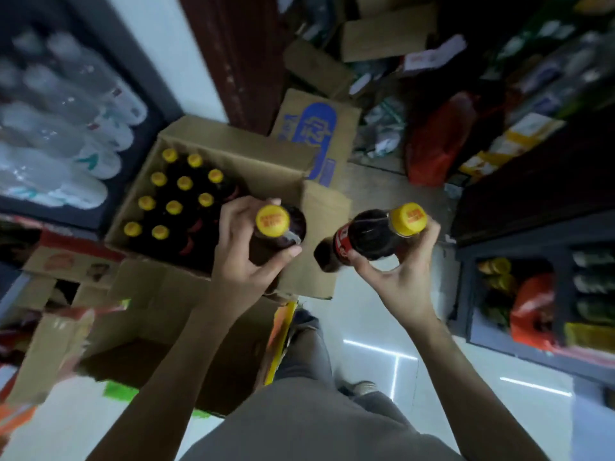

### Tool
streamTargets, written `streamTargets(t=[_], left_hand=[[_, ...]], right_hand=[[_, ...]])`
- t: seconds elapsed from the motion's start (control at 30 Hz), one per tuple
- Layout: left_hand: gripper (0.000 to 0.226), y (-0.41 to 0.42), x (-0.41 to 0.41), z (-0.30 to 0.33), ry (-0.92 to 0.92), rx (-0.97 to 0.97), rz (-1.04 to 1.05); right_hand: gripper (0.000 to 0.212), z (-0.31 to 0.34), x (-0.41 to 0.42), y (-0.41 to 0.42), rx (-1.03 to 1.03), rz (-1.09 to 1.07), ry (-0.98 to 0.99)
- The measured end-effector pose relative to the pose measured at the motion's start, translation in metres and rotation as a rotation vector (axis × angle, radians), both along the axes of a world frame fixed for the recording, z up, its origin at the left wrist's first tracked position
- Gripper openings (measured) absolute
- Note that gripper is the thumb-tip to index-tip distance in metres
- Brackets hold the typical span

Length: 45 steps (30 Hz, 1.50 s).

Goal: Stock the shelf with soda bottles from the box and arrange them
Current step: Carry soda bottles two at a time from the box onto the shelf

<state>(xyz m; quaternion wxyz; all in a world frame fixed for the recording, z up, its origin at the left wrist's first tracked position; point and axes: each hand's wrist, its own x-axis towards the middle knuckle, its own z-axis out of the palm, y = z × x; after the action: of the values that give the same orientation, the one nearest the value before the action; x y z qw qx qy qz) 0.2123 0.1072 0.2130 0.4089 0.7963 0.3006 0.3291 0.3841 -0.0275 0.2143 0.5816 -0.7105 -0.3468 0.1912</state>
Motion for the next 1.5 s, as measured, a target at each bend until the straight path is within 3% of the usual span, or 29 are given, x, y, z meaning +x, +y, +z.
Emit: streamTargets(t=[0.2, 0.3, 0.53, 0.87, 1.1, 1.3, 1.5], left_hand=[[0.052, -0.104, 0.069, 0.006, -0.046, -0.078, -0.229], [0.048, -0.176, 0.099, 0.009, -0.114, -0.214, -0.354], [0.04, -0.327, 0.17, 0.036, -0.179, -0.38, -0.562], [0.048, -0.464, 0.31, 0.127, -0.339, -0.153, -0.873], [0.043, -0.517, 0.408, 0.196, -0.603, -0.065, -0.827], [0.043, -0.559, 0.476, 0.269, -0.833, 0.121, -0.825], [0.045, -0.603, 0.548, 0.281, -0.789, 0.246, -0.74]], right_hand=[[0.073, -0.001, 0.016, -0.149, 0.034, -0.287, 0.038], [0.072, -0.004, 0.021, -0.236, 0.008, -0.425, 0.052], [0.065, 0.03, 0.045, -0.413, 0.009, -0.593, 0.063], [0.06, 0.117, 0.159, -0.556, 0.128, -0.605, -0.031], [0.062, 0.186, 0.268, -0.605, 0.177, -0.581, -0.203], [0.055, 0.252, 0.354, -0.641, 0.333, -0.632, -0.34], [0.055, 0.285, 0.434, -0.666, 0.483, -0.71, -0.488]])
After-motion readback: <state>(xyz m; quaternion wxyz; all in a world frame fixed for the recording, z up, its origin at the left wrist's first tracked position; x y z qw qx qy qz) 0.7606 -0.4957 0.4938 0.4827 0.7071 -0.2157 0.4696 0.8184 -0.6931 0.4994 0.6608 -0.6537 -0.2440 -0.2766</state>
